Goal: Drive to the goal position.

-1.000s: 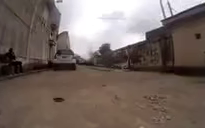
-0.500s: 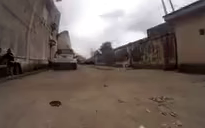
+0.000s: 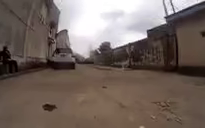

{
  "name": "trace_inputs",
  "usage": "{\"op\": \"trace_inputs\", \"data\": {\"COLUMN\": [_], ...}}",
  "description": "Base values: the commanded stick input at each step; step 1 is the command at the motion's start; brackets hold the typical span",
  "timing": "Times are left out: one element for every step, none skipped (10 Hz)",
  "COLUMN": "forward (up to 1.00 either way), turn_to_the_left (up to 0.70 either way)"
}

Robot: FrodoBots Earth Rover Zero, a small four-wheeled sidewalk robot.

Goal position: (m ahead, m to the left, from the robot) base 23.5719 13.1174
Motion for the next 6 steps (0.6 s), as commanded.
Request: {"op": "trace_inputs", "data": {"forward": [0.3,0.3,0.3,0.3,0.3,0.3], "turn_to_the_left": [0.0,0.0,0.0,0.0,0.0,0.0]}}
